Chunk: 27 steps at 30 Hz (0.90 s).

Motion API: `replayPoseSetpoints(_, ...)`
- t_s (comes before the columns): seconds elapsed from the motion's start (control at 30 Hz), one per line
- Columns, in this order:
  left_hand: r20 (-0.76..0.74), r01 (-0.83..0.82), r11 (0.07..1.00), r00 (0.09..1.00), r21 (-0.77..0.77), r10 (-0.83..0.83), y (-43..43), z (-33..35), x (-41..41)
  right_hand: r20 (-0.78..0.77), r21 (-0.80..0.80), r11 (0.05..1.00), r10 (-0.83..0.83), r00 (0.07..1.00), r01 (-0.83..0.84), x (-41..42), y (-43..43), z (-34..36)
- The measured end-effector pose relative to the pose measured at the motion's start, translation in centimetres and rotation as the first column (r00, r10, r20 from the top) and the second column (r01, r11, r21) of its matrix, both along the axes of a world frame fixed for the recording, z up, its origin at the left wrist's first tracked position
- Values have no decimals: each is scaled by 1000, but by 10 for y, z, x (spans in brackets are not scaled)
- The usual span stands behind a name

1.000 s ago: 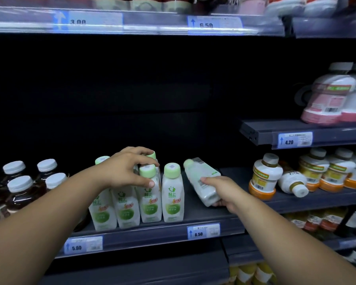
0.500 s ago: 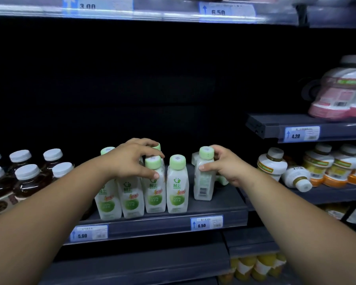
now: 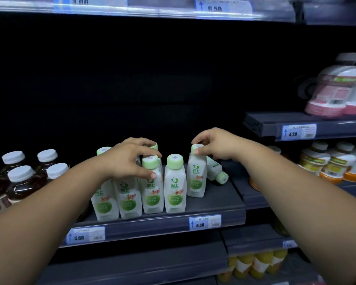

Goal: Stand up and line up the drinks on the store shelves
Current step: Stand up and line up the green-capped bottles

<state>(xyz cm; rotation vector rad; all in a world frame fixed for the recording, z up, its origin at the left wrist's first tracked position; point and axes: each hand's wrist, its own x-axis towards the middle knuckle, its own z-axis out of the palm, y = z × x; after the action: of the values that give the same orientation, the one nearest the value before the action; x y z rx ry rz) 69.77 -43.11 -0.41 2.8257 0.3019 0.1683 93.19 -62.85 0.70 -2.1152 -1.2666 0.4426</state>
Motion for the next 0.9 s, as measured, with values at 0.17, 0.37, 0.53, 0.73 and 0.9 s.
replayPoseSetpoints(0.17,6,9,1000,1000,26,-9,-2,1,1,-113,47,999,13,994,-7,-2,15,-3)
replayPoseSetpoints(0.37,3,-3,999,1000,36,3,-4,3,0,-224,76,997,29,974,-12,-18,40,-6)
replayPoseSetpoints(0.53,-4,-16,1000,1000,3,16,-5,6,0,-500,87,996,67,864,-26,-21,39,-8)
replayPoseSetpoints(0.73,-33,0,988,999,152,5,-27,17,22,-545,36,999,54,837,-40,-5,25,-22)
replayPoseSetpoints(0.9,-20,31,998,999,48,-30,-48,16,45,18,-47,990,-133,991,134,30,-6,-48)
